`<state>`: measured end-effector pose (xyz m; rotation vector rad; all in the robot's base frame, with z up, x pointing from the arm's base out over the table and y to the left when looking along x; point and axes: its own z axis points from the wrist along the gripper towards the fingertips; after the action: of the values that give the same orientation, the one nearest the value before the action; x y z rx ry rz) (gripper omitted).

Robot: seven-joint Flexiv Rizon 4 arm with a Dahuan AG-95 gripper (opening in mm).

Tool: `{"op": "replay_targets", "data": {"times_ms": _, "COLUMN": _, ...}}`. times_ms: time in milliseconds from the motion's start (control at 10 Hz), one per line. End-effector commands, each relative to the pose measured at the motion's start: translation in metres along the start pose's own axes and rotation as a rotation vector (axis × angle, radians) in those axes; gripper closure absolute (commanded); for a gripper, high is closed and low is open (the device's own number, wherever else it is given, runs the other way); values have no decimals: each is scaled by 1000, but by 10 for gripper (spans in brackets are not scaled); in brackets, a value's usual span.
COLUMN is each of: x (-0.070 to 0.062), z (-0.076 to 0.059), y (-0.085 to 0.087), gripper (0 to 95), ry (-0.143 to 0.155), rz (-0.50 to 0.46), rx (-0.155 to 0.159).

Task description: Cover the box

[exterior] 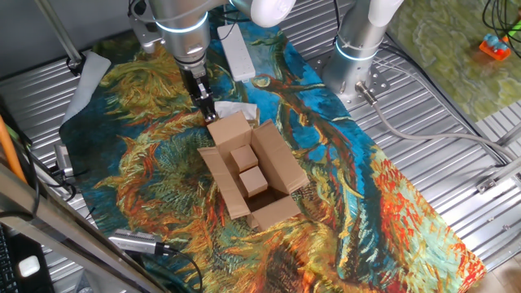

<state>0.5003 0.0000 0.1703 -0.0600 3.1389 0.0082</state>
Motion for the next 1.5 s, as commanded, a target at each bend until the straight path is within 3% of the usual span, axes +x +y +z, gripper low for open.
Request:
{"op": "replay_targets", "data": {"times_ms": 100, "x": 0, "z": 0, "y": 0, "gripper": 950, "ry": -31, "rz": -301, "rx": -37}}
{"op": "replay_targets", "data": {"times_ms": 1100, "x": 0, "z": -1, "y": 0, "gripper": 950, "ry": -25, "rz": -326, "rx": -29}}
{"op": "replay_targets", "data": {"times_ms": 1300, "x": 0, "z": -4, "y": 1, "gripper": 570, "ry": -25, "rz": -304, "rx": -36}}
{"op": "replay_targets", "data": {"times_ms": 1500, "x": 0, "z": -5, "y": 1, "gripper": 570, "ry": -31, "rz": -300, "rx": -47}}
